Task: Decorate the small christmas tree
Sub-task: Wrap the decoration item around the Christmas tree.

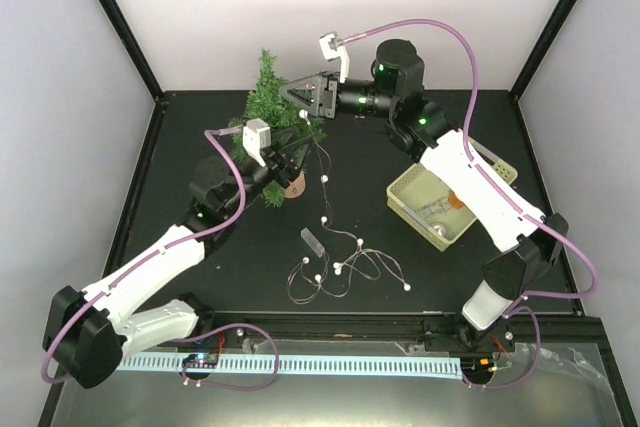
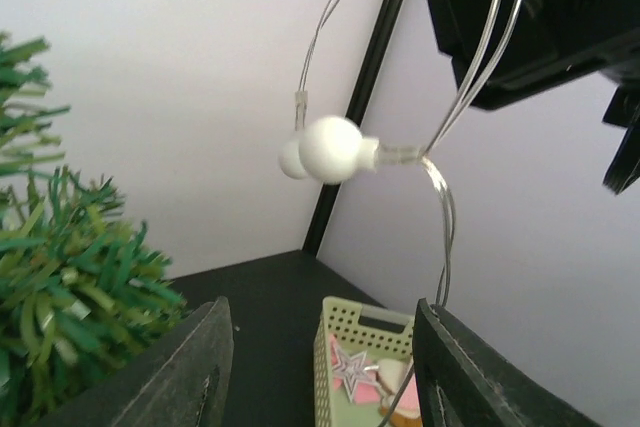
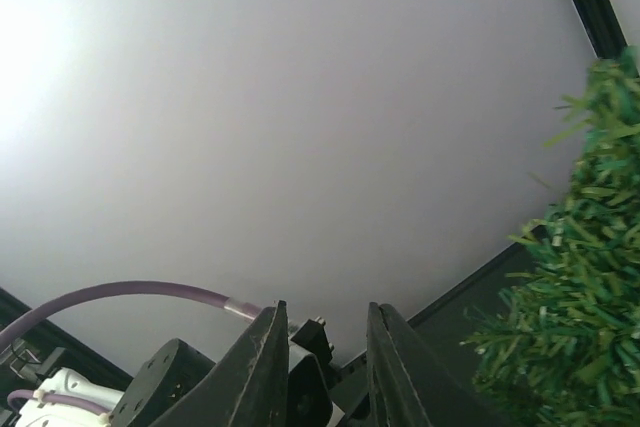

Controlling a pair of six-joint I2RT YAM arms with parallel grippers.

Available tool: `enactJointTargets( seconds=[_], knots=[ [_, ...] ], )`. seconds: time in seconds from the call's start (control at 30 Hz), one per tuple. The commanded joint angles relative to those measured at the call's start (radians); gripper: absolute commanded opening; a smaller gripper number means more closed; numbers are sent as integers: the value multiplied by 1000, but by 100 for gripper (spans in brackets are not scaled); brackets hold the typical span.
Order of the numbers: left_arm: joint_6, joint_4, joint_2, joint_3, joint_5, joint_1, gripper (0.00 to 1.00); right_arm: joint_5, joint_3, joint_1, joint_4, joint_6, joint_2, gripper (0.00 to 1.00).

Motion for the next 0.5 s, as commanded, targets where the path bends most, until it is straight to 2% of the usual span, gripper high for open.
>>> enactJointTargets(
  seconds=[0.0, 0.2, 0.33, 0.4, 0.47],
  knots=[
    [11, 26, -4, 62, 47, -7, 52, 11, -10, 10, 39, 17, -31, 24],
    [-43, 85, -5, 65, 205, -9, 54, 38, -22, 14, 53, 21, -55, 24],
    [-58, 93, -5, 67, 231, -12, 55, 41, -36, 19, 72, 33, -64, 23],
    [-57, 89, -5, 77, 226, -11, 48, 39, -48, 24, 83, 40, -70, 23],
    [-50, 75, -11, 87, 220, -12, 35, 37, -62, 28, 93, 43, -81, 23]
  ],
)
